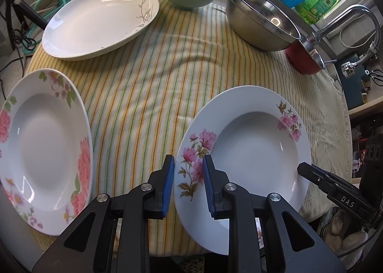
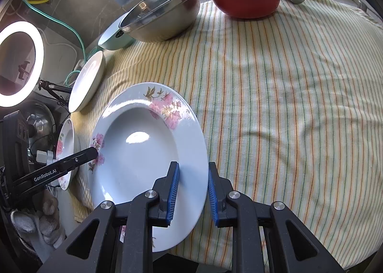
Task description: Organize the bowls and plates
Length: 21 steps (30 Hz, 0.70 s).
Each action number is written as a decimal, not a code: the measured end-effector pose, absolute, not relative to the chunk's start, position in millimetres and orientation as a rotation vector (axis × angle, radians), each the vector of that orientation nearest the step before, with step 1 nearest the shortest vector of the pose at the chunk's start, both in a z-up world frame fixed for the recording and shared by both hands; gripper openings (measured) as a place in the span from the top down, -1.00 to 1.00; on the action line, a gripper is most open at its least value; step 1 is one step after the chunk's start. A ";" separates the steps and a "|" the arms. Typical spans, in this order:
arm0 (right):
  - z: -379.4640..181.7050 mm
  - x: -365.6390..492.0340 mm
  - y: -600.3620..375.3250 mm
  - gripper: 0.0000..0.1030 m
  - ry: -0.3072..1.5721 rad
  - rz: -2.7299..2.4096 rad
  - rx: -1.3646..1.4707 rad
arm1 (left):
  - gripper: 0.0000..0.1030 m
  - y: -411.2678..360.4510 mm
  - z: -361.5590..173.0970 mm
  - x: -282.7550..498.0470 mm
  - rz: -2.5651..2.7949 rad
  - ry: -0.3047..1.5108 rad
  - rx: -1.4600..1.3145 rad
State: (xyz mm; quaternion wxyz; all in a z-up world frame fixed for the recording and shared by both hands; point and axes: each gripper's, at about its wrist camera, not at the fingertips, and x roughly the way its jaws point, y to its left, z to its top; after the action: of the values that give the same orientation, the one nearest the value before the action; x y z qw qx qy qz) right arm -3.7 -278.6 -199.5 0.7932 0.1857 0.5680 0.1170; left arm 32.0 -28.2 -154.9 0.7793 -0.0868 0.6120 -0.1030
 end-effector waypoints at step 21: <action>-174.5 -15.4 -272.8 0.51 1.144 0.186 0.264 | 0.58 -13.6 -135.6 23.9 -0.230 1.262 -0.211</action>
State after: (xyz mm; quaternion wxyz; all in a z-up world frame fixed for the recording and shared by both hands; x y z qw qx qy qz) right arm -15.4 -272.8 -174.5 0.8284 0.1243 0.5391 0.0875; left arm 23.9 -13.6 -135.6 0.7961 -0.0981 0.5875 -0.1071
